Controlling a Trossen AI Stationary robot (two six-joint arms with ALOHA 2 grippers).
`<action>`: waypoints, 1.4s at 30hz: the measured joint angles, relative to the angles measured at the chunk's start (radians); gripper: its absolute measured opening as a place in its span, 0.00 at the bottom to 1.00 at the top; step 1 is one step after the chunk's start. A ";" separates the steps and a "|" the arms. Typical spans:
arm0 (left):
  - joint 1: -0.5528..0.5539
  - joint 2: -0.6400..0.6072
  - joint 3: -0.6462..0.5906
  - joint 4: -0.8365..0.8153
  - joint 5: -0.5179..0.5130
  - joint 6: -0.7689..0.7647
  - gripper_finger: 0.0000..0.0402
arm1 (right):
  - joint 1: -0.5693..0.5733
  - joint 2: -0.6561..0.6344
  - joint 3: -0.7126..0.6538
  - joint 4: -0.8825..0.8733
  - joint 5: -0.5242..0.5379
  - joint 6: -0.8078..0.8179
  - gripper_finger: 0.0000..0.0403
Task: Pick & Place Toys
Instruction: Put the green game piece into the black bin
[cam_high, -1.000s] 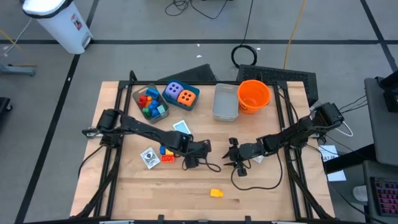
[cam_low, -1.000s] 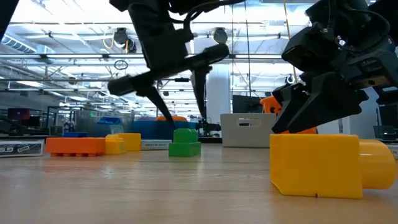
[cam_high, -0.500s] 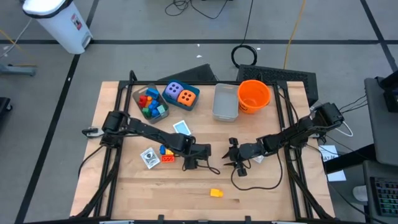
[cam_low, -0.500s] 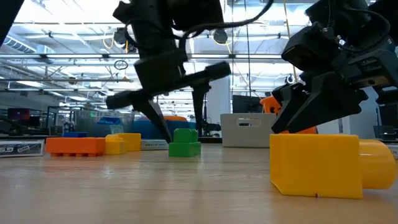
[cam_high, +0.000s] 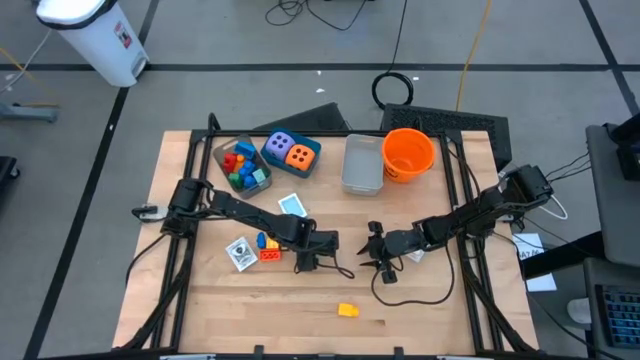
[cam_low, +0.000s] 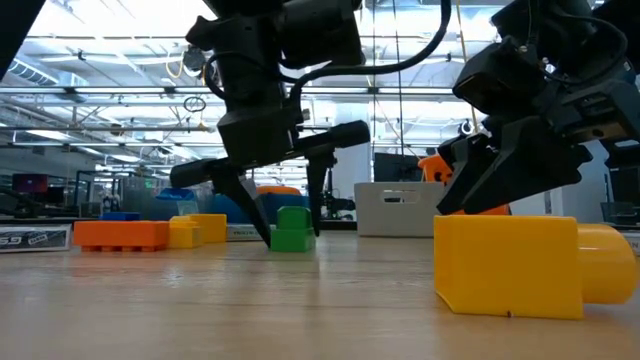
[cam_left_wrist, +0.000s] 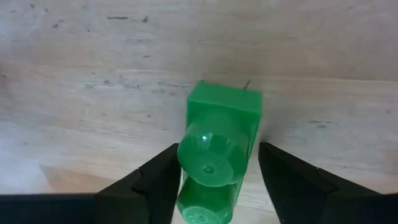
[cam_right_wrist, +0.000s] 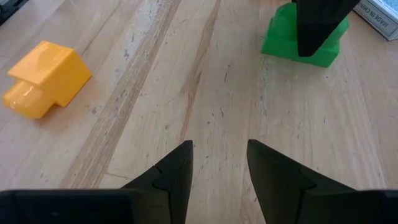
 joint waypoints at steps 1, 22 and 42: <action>0.000 0.000 0.000 -0.003 0.000 -0.001 0.51 | 0.000 0.000 0.000 0.000 0.000 0.000 0.36; 0.060 -0.086 -0.003 -0.053 -0.072 -0.232 0.36 | 0.000 0.000 0.000 -0.001 0.000 0.000 0.36; 0.403 -0.529 -0.002 -0.442 -0.069 -0.855 0.38 | 0.000 0.000 0.000 -0.001 0.000 0.008 0.36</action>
